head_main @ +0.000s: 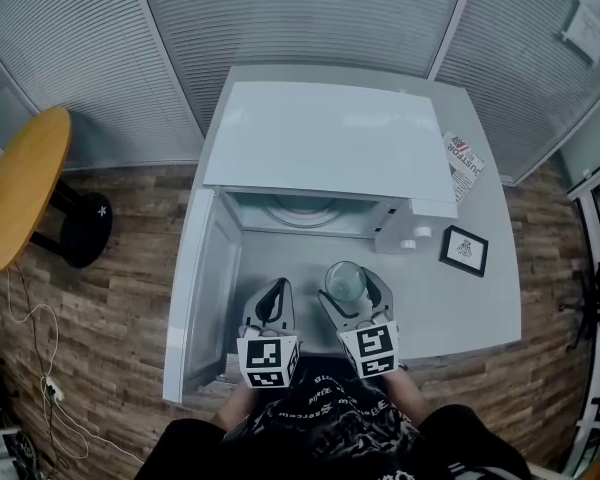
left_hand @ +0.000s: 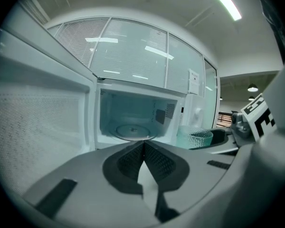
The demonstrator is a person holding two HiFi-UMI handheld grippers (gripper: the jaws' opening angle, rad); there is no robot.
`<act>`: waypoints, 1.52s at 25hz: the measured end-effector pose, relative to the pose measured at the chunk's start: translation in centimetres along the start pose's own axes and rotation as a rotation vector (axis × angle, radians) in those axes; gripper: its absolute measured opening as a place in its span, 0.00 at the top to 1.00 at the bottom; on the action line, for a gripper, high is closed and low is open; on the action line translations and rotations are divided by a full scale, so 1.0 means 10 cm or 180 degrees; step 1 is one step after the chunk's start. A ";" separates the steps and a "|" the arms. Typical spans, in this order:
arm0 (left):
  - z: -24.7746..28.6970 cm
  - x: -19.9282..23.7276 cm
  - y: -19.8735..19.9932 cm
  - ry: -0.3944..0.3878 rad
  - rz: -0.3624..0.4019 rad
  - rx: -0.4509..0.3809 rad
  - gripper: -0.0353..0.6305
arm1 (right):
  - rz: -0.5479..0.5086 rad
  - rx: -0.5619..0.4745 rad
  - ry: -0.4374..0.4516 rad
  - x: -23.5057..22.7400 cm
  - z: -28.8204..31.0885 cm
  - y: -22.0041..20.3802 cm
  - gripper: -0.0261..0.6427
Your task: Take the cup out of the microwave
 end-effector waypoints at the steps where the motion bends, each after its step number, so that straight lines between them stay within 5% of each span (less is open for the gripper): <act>1: 0.00 -0.01 0.00 -0.0006 0.0009 0.0002 0.94 | -0.0001 -0.0005 -0.0010 0.00 -0.02 0.00 0.40; 38: -0.05 -0.02 -0.06 -0.0044 0.0170 0.0021 0.94 | 0.0091 -0.0030 -0.0158 -0.09 -0.21 -0.10 0.40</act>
Point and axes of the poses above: the fingertips, and each gripper's own axes: z forward along the fingers, x to its left, y out of its top, the point moved 1 cm from there along -z, backward along the fingers, and after that the axes turned 14 degrees about -x, right-handed, at the moved point
